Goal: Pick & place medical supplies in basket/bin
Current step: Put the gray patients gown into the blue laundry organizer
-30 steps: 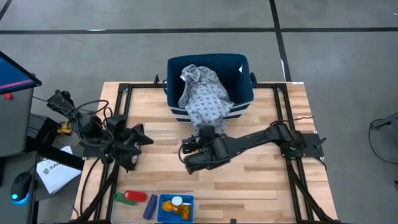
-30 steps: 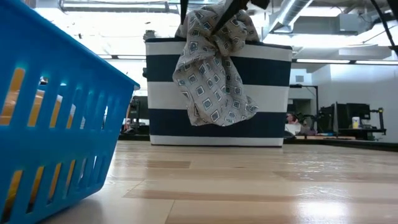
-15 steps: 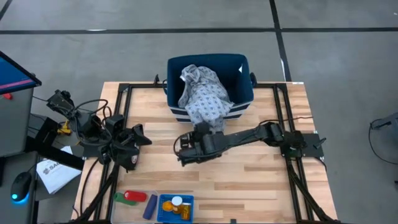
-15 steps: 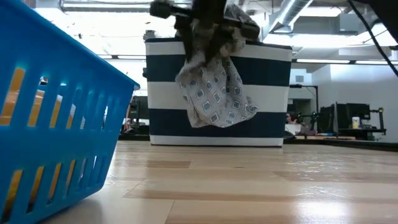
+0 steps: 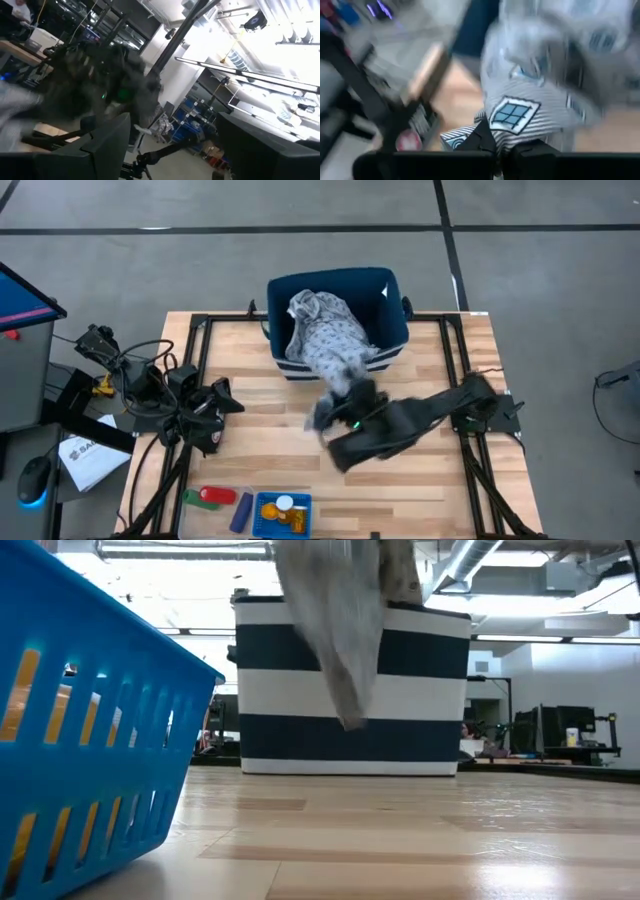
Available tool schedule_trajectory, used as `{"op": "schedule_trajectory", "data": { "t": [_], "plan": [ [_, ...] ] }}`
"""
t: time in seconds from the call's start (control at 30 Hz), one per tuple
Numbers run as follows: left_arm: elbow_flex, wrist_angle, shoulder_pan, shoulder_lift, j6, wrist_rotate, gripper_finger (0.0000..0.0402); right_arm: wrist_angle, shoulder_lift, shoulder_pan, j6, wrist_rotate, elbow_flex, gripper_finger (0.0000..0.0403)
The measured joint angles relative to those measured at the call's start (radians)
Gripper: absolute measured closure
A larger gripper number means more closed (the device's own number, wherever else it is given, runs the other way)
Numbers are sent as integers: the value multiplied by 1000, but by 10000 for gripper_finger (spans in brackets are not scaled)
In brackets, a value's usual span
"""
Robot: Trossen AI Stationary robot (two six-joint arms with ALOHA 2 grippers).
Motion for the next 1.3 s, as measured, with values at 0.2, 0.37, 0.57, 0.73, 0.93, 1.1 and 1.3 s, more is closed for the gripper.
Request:
{"op": "schedule_trajectory", "data": {
  "t": [0.2,0.37,0.57,0.73,0.93,1.1,1.3],
  "plan": [
    [0,-1,0,0,32,-2,114,9,-164,-89,-174,198,0,401],
    [0,-1,0,0,41,-12,115,152,-236,-276,-497,220,0,402],
    [0,-1,0,0,42,-20,115,394,-185,-526,-834,-46,1,402],
    [0,-1,0,0,53,-38,115,378,-46,-646,-822,-315,0,402],
    [0,0,0,0,75,-38,115,363,96,-686,-851,-453,-1,403],
    [0,0,0,0,73,-44,115,425,179,-750,-873,-555,-2,403],
    [0,-6,0,0,73,-43,115,578,205,-794,-876,-663,0,403]
  ]
}}
